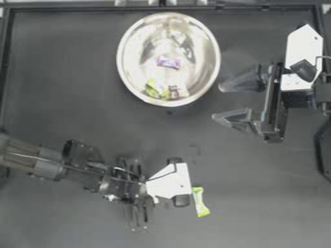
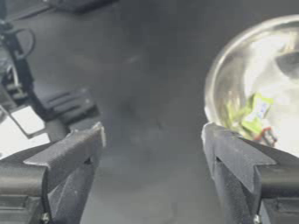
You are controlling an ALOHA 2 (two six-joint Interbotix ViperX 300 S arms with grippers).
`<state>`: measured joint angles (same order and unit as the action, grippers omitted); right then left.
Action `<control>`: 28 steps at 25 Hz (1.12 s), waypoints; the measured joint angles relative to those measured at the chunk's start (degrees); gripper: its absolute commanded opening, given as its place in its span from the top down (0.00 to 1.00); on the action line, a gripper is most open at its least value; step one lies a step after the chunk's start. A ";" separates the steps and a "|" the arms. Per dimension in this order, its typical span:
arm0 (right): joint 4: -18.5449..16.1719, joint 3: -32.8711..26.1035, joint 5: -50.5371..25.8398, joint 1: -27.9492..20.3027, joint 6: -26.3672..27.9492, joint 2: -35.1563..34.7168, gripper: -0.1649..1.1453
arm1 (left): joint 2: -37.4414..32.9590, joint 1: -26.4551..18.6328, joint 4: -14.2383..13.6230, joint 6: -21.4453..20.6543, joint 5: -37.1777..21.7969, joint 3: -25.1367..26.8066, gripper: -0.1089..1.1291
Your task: Put candies in bowl
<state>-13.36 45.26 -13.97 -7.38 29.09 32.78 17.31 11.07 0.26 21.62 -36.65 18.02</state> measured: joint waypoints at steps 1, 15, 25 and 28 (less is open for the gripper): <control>0.00 0.00 0.09 -0.09 0.00 -0.09 0.13 | -0.44 0.00 -0.26 0.00 -0.26 0.00 0.55; 0.09 0.00 0.00 0.00 0.00 0.00 0.13 | -11.60 -5.19 -9.23 0.00 -3.34 0.88 0.56; -0.26 0.00 -0.09 0.00 0.00 -0.09 0.13 | -21.09 -16.35 -16.17 0.00 3.69 5.01 0.56; -0.35 0.00 -0.09 0.00 0.00 0.00 0.13 | -22.24 -21.62 -16.79 -0.09 9.05 7.29 0.56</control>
<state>-13.71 45.26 -14.06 -7.38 29.09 32.78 -4.92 -10.55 -16.52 21.53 -27.60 25.31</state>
